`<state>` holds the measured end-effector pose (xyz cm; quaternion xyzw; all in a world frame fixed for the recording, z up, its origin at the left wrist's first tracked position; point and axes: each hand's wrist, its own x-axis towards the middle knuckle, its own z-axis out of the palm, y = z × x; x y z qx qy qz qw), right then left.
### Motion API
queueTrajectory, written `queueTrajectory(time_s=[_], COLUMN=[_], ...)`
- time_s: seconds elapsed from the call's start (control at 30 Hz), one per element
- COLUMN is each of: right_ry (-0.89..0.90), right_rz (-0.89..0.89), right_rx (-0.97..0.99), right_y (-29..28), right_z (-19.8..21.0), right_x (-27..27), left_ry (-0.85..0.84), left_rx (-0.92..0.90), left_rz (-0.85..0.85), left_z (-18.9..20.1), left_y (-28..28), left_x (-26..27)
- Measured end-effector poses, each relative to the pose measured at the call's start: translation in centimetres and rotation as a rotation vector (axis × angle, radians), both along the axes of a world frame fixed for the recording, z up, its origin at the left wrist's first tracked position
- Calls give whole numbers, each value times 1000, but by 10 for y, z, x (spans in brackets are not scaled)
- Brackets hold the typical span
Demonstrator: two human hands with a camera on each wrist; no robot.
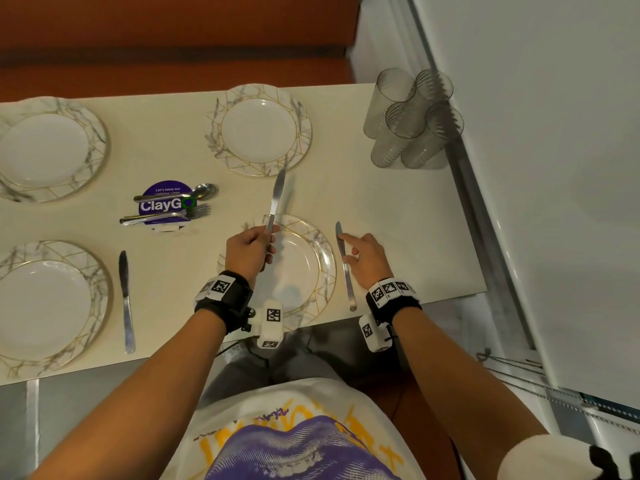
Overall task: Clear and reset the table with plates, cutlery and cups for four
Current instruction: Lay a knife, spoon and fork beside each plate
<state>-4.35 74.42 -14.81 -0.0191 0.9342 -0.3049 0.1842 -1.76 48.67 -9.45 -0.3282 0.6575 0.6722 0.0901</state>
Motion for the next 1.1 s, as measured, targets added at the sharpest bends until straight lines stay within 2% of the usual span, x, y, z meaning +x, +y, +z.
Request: queueTrajectory(time_s=[0.17, 0.3, 0.53, 0.57, 0.67, 0.77, 0.9, 1.1], right_ry=[-5, 28, 94, 87, 11, -56, -79, -105], right_rz=[-5, -99, -128, -104, -138, -77, 23, -34], right_rx=[-10, -69, -340, -387, -502, -601, -570, -665], right_y=[-2, -11, -69, -94, -116, -154, -200, -265], right_z=[2, 17, 75, 90, 110, 126, 138, 147], right_x=[0, -13, -68, -76, -98, -112, -122, -123], left_ry=[8, 19, 98, 127, 146, 164, 159, 146], left_rx=[-20, -20, -45, -60, -63, -98, -93, -48], left_rz=[-22, -51, -117, -104, -159, -205, -208, -324], left_z=[0, 4, 26, 36, 41, 53, 61, 80], left_y=[2, -1, -20, -35, -42, -66, -110, -198], left_x=[3, 3, -8, -7, -16, -20, -25, -27])
